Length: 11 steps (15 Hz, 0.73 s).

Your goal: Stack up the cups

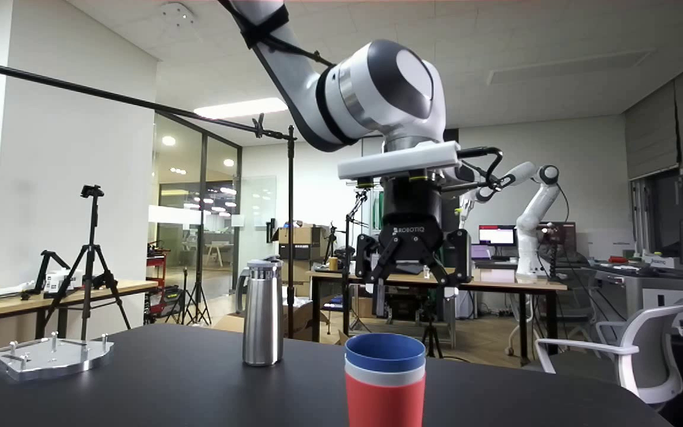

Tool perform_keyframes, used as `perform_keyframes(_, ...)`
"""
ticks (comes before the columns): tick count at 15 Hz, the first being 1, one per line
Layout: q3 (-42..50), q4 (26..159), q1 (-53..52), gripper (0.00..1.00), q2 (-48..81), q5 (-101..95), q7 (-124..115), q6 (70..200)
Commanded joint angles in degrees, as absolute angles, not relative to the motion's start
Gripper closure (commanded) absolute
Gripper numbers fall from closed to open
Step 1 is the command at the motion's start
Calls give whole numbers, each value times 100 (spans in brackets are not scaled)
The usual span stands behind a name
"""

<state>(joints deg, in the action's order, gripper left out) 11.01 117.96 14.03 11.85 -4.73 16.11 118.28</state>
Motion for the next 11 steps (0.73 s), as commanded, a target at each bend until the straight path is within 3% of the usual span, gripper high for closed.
perform_keyframes(1,1107,11808,1375,0,750,-512,1582,11503)
perform_keyframes(11,1131,11782,1358,0,444,-543,1657,11132)
